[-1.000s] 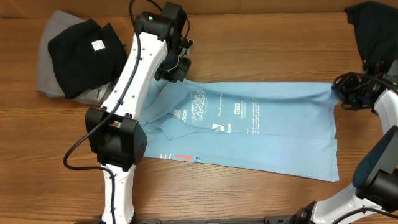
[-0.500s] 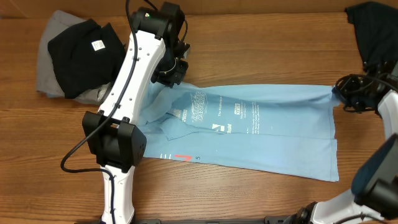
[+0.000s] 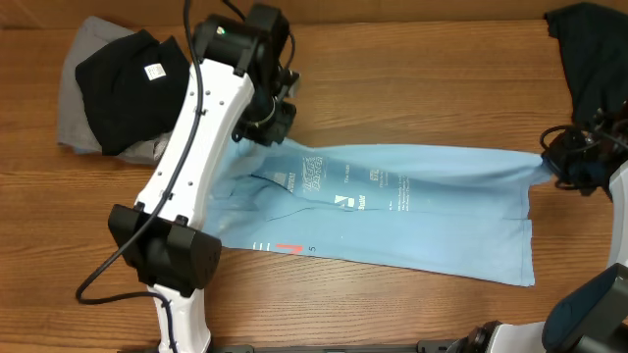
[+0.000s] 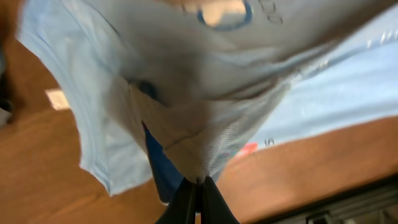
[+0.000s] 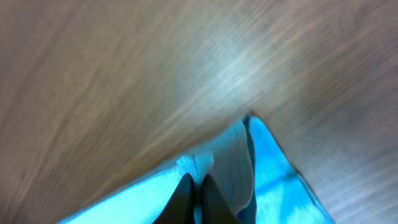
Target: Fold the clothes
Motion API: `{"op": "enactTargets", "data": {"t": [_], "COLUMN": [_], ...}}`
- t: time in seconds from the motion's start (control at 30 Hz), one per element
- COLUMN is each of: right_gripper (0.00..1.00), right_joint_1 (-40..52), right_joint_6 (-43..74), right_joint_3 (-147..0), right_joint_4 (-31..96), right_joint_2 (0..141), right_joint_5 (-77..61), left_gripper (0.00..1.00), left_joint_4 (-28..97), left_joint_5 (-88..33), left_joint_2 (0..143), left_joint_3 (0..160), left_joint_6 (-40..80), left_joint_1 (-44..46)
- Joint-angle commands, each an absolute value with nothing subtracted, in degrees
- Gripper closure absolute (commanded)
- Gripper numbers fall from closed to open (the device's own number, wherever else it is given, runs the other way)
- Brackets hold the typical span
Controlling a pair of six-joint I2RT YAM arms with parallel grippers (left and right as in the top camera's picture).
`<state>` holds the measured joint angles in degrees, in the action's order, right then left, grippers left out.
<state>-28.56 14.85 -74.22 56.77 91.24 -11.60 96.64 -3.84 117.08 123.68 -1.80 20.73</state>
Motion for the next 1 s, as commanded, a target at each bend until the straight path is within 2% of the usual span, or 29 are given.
{"op": "enactTargets", "data": {"t": [0.0,0.33,0.57,0.63,0.7,0.77,0.97], "right_gripper": [0.96,0.96,0.95,0.71,0.66,0.59,0.57], "right_joint_1": [-28.99,-28.99,-28.99,-28.99,-29.02,-29.02,-28.99], "right_joint_6": [15.29,18.85,19.59,19.59,19.59,19.59,18.55], "right_joint_3": [-74.19,-69.47,-63.75,-63.16,-63.20,-63.22,-63.22], "right_joint_4": [58.98,66.37,64.66,64.62,65.25,65.08,62.72], "right_joint_2": [91.15,91.68,91.68,91.68,91.64,91.61,91.61], "right_joint_5": [-9.87,-2.37,-1.98,-1.98,-2.15,-2.20,-7.16], "left_gripper": [0.96,0.96,0.96,0.94,0.77,0.74,0.72], "left_joint_4": [96.82,96.84,96.84,96.84,96.84,96.84,96.51], "left_joint_5": [-3.14,-3.20,-3.22,-3.20,-3.22,-3.20,-2.46], "left_joint_2": [116.18,114.93,111.68,111.04,110.85,110.85,110.83], "left_joint_3": [117.95,109.65,102.00,100.57,99.88,99.85,99.85], "left_joint_6": [-0.82,0.84,1.74,1.85,2.42,2.39,2.52], "left_joint_1": [21.52,22.55,23.73,23.94,24.01,24.03,23.90]}}
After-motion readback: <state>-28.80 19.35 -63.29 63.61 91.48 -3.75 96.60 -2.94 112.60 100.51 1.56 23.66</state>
